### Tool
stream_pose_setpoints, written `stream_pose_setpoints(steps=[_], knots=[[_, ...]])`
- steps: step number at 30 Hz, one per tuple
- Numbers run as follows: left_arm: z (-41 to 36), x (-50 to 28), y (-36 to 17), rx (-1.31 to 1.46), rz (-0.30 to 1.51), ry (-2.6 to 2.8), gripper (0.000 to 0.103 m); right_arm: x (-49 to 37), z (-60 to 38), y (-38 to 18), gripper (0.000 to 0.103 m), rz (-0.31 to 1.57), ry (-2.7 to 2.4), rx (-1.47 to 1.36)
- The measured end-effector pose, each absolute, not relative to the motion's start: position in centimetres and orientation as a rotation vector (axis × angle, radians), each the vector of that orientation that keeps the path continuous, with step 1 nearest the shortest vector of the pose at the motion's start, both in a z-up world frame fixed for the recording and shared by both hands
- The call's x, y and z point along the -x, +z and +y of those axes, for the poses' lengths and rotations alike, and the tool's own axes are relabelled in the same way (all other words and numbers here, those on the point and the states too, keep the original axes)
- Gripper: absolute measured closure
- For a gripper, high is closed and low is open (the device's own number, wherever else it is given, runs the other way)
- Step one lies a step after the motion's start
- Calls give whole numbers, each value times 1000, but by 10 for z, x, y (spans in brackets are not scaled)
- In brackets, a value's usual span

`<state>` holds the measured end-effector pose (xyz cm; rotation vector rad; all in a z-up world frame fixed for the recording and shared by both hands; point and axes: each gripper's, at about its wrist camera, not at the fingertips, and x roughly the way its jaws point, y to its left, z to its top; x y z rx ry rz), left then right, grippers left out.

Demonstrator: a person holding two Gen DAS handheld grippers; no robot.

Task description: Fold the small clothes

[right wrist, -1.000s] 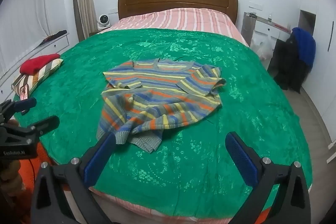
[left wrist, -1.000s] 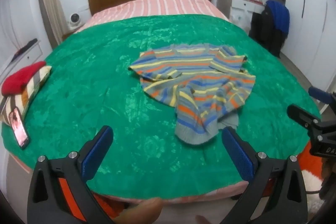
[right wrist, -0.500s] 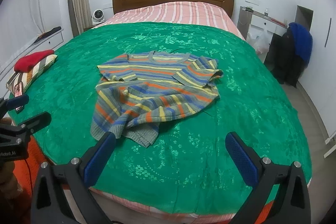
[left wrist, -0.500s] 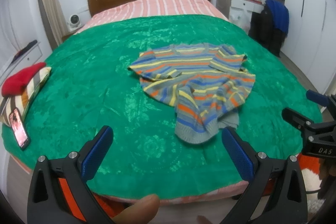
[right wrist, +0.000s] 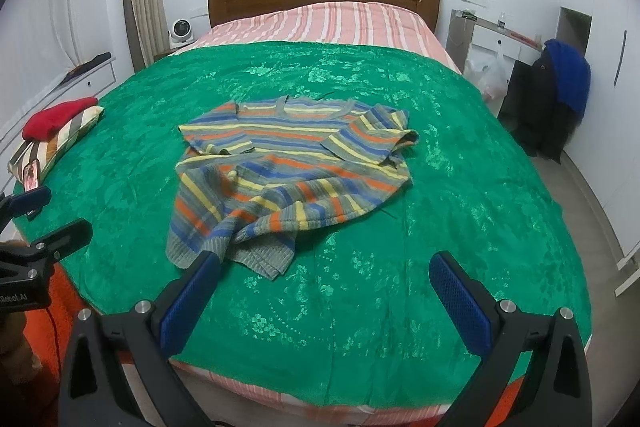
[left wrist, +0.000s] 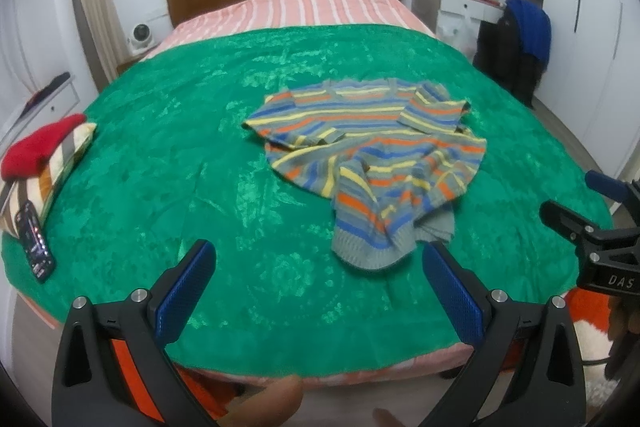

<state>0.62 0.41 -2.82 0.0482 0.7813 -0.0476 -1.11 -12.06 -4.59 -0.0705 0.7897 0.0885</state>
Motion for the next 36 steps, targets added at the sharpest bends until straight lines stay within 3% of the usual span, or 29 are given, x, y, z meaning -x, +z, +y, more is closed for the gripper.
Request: stream_pose_setpoints(steps=[36], knots=[[11, -8, -32, -32, 785, -16, 0, 11, -122, -47, 0, 780, 66, 70]])
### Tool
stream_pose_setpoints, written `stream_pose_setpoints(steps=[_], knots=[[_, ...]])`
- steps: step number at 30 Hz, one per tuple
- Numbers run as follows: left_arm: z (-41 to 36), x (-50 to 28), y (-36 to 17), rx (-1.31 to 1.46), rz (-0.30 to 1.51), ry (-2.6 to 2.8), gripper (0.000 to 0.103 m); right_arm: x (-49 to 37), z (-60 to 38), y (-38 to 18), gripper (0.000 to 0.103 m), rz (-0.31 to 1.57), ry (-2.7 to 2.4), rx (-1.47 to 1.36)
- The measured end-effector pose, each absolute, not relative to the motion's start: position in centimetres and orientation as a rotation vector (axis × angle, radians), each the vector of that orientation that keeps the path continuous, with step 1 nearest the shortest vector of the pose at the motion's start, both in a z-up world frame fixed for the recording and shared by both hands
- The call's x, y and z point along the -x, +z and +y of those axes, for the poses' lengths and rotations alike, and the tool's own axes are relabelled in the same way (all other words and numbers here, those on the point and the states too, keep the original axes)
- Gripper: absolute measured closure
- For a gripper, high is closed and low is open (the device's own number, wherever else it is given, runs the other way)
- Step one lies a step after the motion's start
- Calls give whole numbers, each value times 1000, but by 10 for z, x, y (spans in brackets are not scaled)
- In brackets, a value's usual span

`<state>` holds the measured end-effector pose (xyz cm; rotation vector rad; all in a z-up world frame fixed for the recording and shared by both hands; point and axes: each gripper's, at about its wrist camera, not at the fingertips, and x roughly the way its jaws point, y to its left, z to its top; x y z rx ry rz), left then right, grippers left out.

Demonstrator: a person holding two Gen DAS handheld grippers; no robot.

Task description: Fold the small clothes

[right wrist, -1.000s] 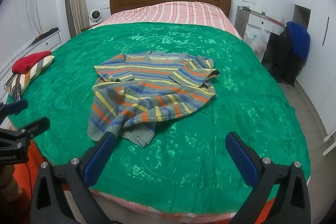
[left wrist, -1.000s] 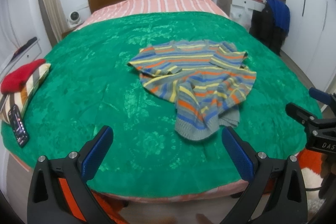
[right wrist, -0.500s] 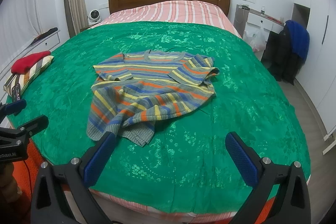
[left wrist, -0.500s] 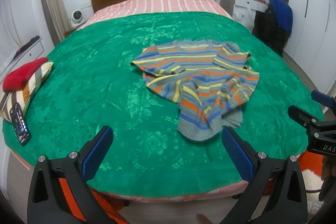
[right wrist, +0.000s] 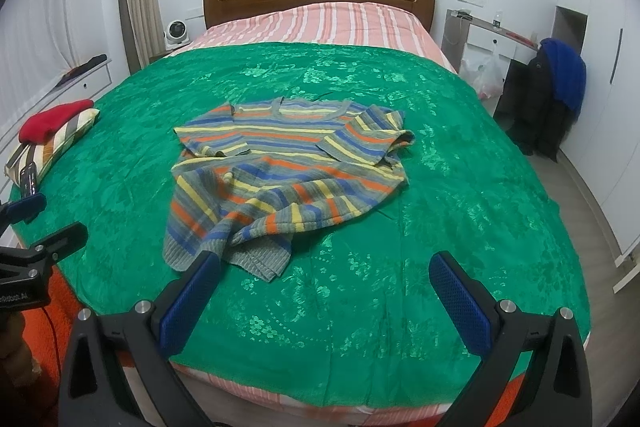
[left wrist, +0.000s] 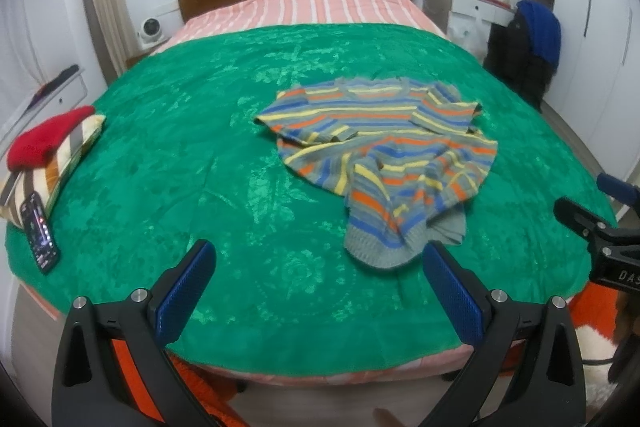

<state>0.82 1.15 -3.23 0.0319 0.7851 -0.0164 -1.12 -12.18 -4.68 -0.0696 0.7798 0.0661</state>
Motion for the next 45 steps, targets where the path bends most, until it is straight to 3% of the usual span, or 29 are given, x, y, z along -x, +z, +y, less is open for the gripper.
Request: stream_pose_setpoints(steps=[45], knots=[[10, -15, -45, -29, 835, -33, 0, 11, -131, -49, 0, 783, 6, 89]])
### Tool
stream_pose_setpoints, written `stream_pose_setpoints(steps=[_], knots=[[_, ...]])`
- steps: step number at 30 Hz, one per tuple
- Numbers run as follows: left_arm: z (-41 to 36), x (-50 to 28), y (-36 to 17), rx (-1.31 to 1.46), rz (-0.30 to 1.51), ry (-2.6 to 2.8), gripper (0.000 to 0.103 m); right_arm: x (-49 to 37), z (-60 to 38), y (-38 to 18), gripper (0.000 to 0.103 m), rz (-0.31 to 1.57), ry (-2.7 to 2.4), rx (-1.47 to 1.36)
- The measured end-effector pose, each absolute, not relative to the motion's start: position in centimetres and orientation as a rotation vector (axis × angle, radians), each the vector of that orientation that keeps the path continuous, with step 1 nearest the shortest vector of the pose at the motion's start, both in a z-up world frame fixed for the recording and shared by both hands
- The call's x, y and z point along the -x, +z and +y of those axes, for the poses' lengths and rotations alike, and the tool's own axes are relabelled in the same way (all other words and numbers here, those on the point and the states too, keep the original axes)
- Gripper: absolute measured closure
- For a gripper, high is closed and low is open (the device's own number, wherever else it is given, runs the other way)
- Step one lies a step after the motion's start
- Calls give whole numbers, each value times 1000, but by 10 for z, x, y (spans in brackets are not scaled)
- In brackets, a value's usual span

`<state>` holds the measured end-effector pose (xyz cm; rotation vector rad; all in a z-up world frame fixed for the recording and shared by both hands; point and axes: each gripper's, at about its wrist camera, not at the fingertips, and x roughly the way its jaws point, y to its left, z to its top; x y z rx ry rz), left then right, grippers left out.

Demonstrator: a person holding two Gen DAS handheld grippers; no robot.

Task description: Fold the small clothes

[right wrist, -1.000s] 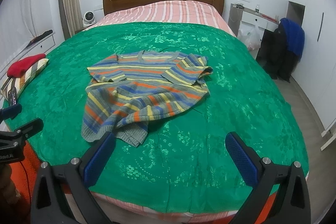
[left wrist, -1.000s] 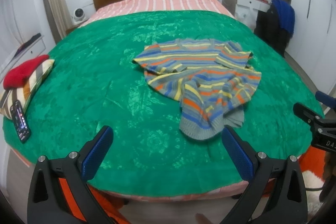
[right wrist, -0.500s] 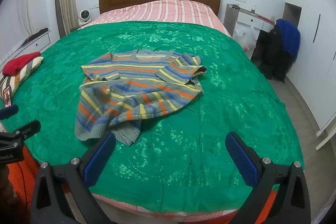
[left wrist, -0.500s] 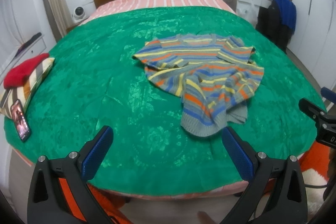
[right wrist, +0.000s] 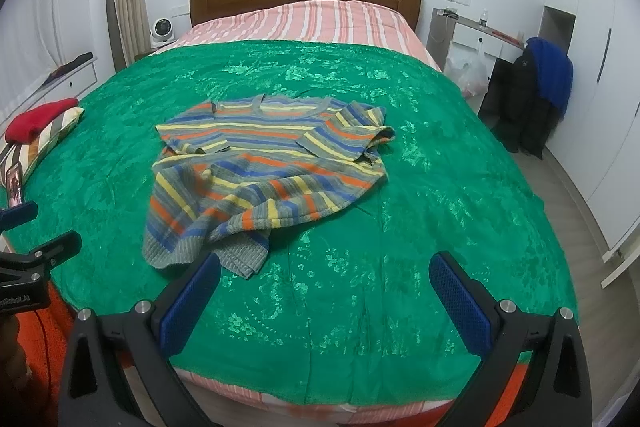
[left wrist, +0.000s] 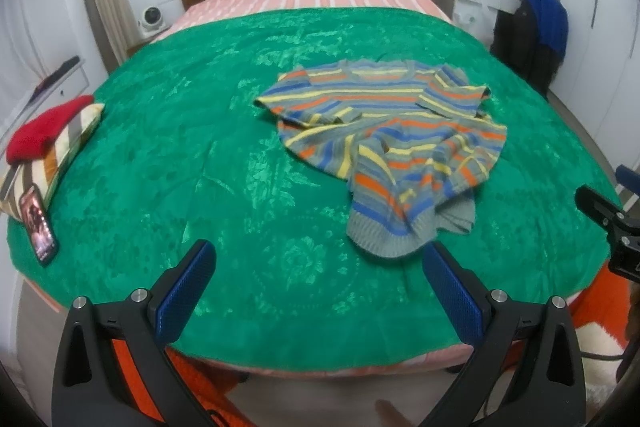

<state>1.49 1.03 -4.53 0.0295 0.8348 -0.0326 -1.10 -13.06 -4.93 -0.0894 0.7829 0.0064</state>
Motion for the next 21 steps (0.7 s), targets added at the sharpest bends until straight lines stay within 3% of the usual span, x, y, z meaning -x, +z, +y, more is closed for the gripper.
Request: stream_pose_setpoints(steps=[14, 18, 19, 21], knots=[[24, -41, -61, 26, 857, -127, 0, 10, -129, -56, 0, 789, 83, 42], [13, -88, -94, 25, 926, -294, 1, -22, -133, -91, 0, 858, 249, -115], [8, -105, -107, 29, 956, -338, 3, -38, -132, -104, 0, 893, 277, -167], [-5, -124, -123, 21, 972, -363, 18, -72, -130, -130, 0, 963, 326, -307]])
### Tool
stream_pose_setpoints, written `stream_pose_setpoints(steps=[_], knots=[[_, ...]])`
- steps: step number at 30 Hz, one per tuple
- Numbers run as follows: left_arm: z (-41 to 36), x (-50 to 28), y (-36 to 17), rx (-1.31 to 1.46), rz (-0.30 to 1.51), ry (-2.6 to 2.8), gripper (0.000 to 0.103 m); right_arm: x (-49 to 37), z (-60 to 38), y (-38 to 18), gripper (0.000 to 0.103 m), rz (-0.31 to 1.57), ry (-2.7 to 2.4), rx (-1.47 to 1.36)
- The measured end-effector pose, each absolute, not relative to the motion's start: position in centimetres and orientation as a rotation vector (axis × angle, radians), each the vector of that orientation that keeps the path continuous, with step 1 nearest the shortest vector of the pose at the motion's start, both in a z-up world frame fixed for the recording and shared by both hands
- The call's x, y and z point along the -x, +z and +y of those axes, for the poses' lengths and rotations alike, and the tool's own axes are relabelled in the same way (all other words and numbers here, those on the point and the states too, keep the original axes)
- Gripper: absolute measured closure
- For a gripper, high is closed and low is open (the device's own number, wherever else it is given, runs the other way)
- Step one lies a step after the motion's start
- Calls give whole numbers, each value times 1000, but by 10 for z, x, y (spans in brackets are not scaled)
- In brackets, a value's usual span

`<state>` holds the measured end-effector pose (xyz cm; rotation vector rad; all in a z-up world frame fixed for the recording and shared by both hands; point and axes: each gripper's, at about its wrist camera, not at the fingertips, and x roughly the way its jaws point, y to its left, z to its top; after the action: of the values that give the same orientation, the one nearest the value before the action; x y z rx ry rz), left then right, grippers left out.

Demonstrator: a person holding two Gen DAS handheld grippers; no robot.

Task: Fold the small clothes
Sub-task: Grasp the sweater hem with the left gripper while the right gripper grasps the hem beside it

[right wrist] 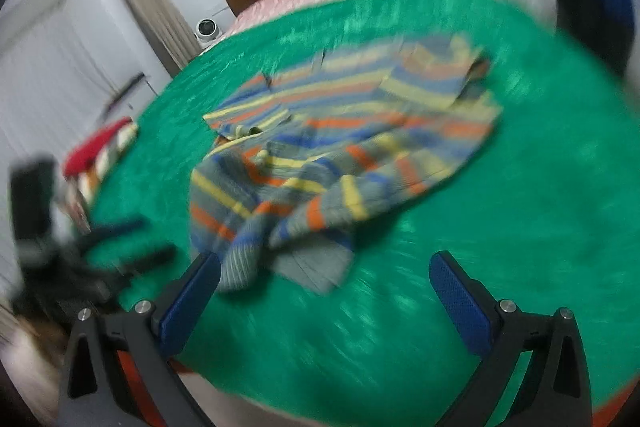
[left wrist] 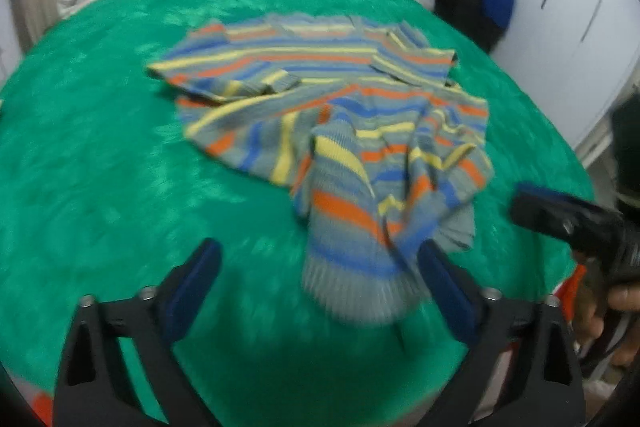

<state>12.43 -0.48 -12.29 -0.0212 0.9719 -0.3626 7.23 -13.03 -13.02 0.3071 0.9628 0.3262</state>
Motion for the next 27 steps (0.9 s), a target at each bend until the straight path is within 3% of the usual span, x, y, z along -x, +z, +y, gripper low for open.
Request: stream_pose_setpoints(steps=[1, 2, 3, 4, 5, 10, 13, 16, 19, 21, 22, 23, 25, 27], knots=[[-12, -134, -130, 10, 987, -370, 39, -91, -129, -145, 1, 1003, 346, -392], [-17, -140, -136, 4, 1007, -374, 76, -103, -129, -156, 12, 1030, 356, -449], [-19, -144, -142, 15, 1038, -388, 96, -116, -130, -169, 25, 1059, 370, -521], [-18, -146, -144, 48, 1067, -404, 97, -126, -132, -181, 65, 1089, 391, -583], [-13, -141, -139, 81, 1062, -402, 97, -128, -136, -185, 90, 1117, 372, -601], [37, -82, -96, 91, 1067, -455, 96, -84, -186, -143, 92, 1116, 476, -584], [49, -56, -107, 13, 1137, -399, 91, -47, -221, -127, 92, 1154, 482, -467], [45, -43, -136, -157, 1194, -300, 63, -30, -243, -150, 87, 1226, 358, -323], [59, -36, -144, -126, 1211, -259, 56, -20, -264, -178, 65, 1280, 246, -297], [71, -39, -136, -24, 1180, -260, 41, -9, -276, -176, 52, 1245, 255, -382], [74, -42, -133, 15, 1155, -258, 35, -5, -277, -173, 40, 1225, 247, -407], [74, -46, -131, 45, 1127, -264, 35, -2, -277, -170, 33, 1207, 243, -415], [64, -61, -138, 55, 1121, -300, 40, -1, -266, -168, 30, 1182, 246, -391], [37, -80, -146, 21, 1146, -374, 67, -5, -254, -171, 30, 1189, 255, -360]])
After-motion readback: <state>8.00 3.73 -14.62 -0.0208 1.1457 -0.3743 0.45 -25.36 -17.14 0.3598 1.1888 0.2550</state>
